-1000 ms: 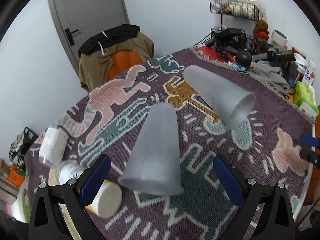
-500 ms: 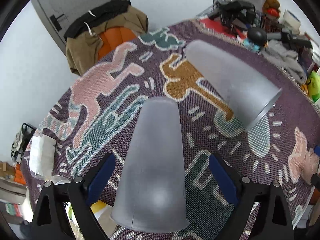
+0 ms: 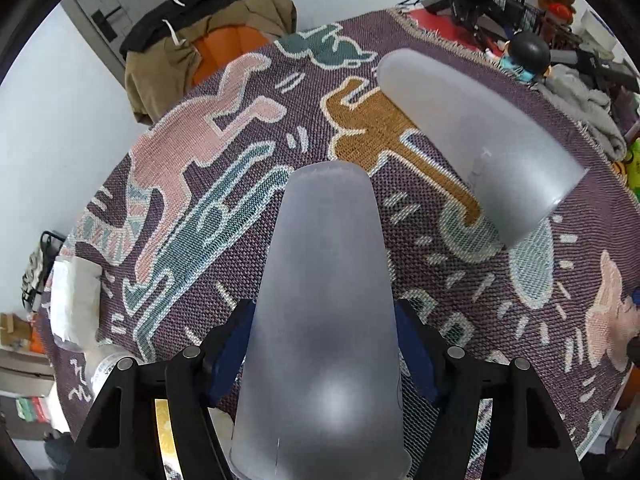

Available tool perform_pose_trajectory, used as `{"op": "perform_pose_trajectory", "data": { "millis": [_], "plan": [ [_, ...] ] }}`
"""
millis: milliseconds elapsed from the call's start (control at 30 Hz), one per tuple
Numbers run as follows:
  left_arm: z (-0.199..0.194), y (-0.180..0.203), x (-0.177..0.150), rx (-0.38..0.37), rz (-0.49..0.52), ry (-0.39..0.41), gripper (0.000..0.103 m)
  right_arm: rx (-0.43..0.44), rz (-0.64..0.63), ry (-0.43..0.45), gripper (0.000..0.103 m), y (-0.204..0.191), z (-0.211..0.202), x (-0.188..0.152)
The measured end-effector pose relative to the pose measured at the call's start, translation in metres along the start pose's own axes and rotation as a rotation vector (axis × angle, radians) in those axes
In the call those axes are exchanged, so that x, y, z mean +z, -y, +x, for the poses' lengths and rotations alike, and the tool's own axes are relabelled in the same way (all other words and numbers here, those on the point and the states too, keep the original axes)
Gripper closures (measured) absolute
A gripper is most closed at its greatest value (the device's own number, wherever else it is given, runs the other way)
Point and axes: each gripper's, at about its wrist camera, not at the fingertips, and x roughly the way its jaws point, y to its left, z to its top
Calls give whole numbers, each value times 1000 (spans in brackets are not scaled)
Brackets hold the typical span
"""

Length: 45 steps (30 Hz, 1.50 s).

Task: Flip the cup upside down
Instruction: 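Close the left gripper on the frosted cup and lift it, then carry the held cup with the left gripper toward the right gripper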

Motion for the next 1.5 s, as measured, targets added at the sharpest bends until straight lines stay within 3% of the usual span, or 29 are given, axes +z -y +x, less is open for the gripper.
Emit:
{"op": "perform_pose_trajectory", "data": {
  "millis": [333,767,1500],
  "plan": [
    [-36,9,-19,-26,-10,61,32,15,-14,6,20,-6,-4,-4],
    [-78,21,-71,-43,-29,127,32,78,-44,-8,20,-26,-14,-11],
    [-99,27,-168,-77,-188,147,32,178,-142,-6,20,-76,-40,-27]
  ]
}}
